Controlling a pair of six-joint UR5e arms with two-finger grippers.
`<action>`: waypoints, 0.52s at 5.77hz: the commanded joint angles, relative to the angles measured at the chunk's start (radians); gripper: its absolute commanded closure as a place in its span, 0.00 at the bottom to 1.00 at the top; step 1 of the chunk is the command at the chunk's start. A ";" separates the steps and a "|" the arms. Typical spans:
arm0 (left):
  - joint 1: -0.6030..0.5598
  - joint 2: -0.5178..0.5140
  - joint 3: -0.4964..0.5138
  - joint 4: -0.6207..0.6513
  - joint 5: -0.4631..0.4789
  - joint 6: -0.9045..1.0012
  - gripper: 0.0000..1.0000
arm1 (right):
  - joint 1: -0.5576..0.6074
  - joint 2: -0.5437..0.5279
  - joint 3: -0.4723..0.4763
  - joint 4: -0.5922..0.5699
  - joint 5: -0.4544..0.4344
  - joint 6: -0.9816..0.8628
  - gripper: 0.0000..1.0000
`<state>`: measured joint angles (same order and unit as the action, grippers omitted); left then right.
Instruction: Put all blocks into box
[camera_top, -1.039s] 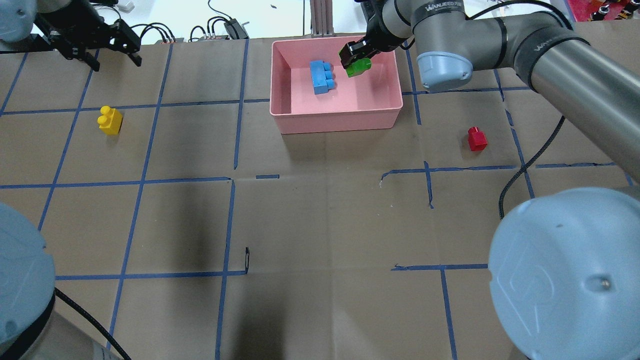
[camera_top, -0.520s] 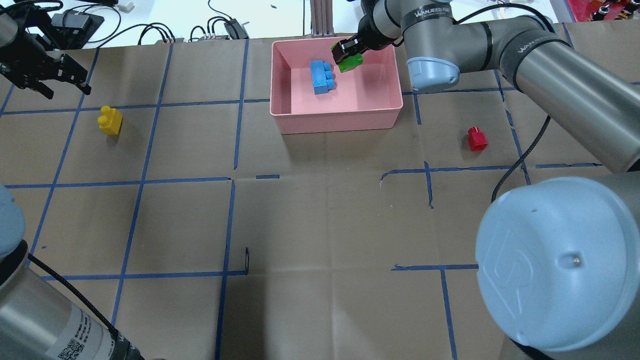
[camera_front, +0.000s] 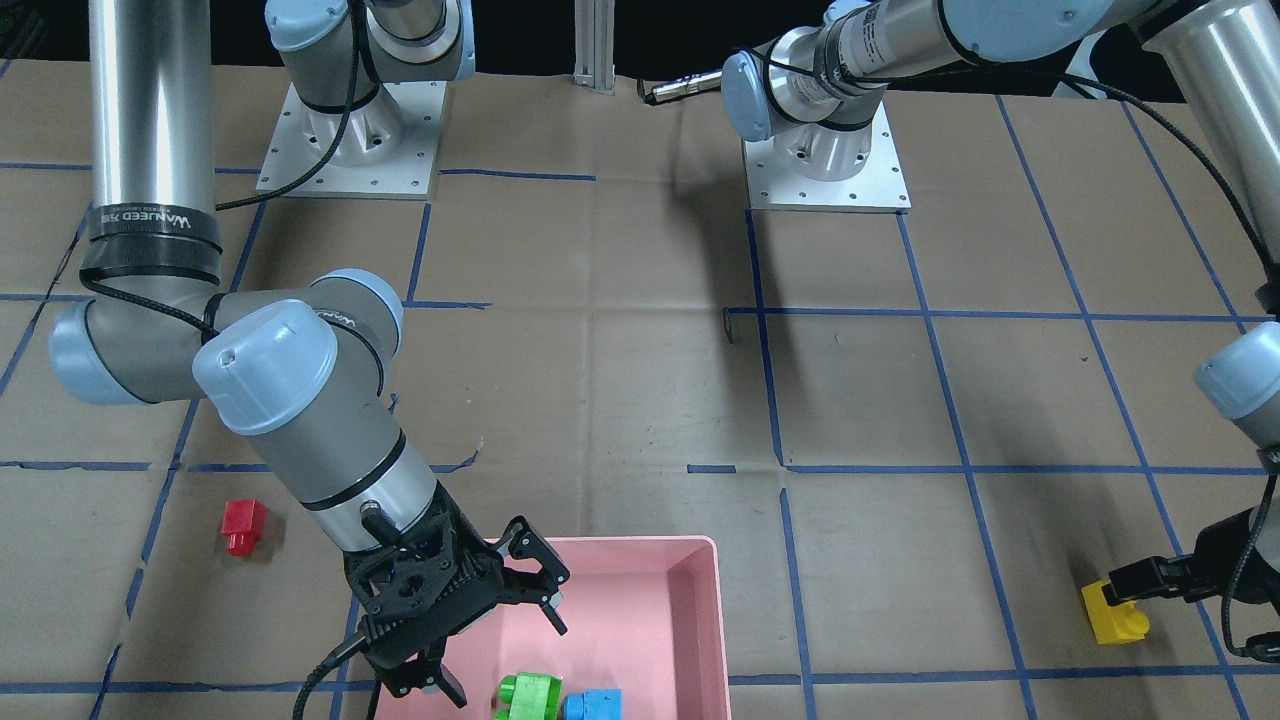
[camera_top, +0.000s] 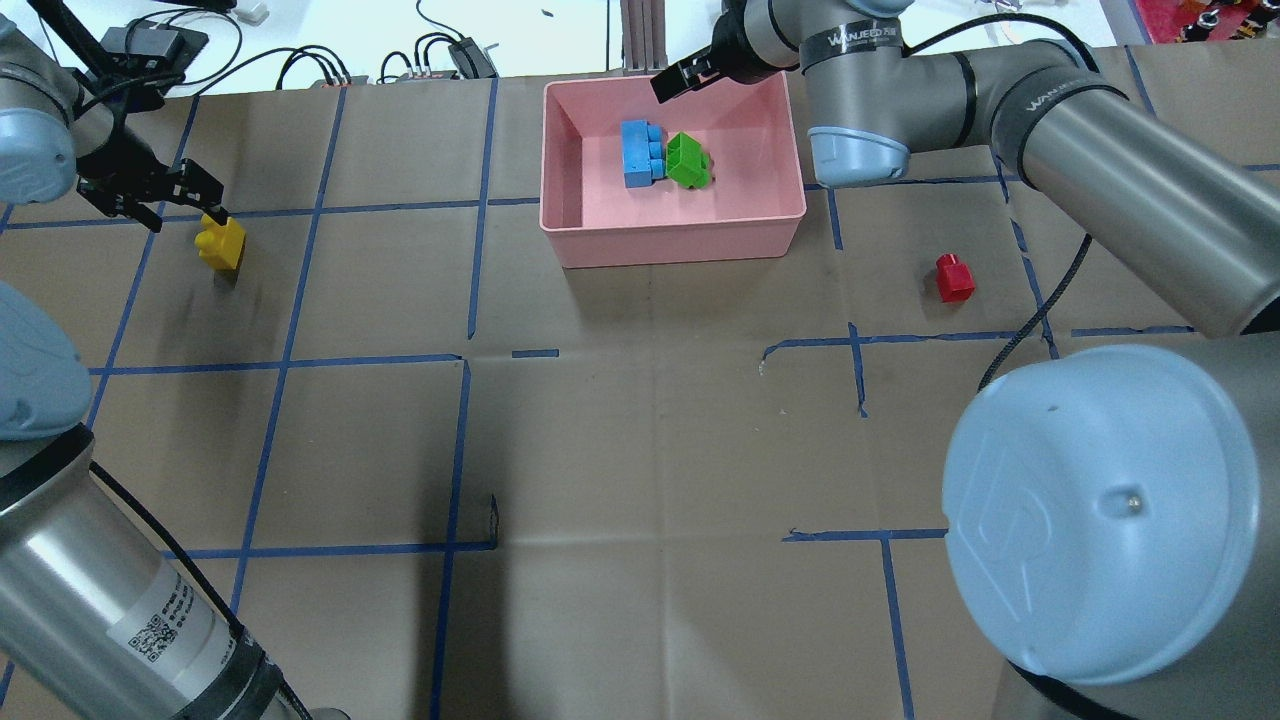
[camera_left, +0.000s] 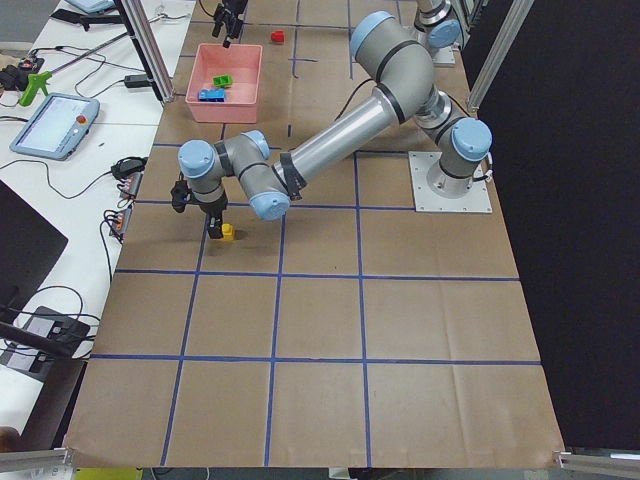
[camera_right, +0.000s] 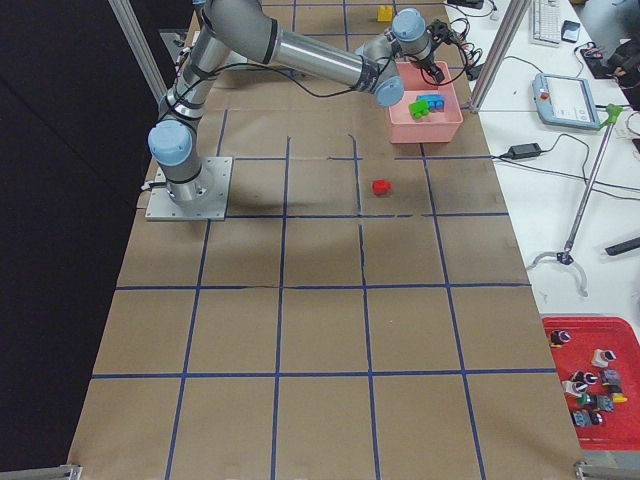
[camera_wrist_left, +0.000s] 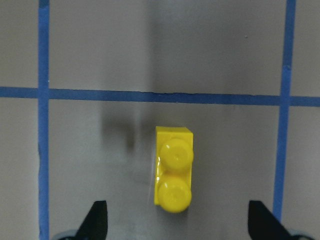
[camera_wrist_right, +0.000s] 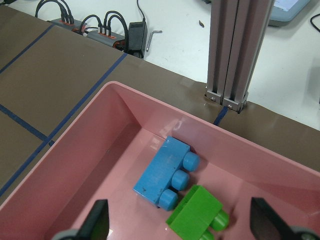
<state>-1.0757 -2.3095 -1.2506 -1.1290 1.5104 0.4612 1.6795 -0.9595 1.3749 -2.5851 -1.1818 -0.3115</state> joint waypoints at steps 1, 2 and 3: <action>-0.003 -0.077 -0.001 0.072 -0.004 -0.004 0.00 | -0.004 -0.021 0.009 0.006 -0.018 -0.001 0.00; -0.004 -0.082 -0.001 0.071 -0.001 -0.009 0.11 | -0.024 -0.062 0.016 0.011 -0.025 -0.001 0.00; -0.004 -0.068 -0.004 0.067 0.002 -0.022 0.26 | -0.056 -0.126 0.018 0.139 -0.127 -0.001 0.00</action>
<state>-1.0794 -2.3833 -1.2527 -1.0612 1.5099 0.4492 1.6492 -1.0323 1.3898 -2.5329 -1.2387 -0.3128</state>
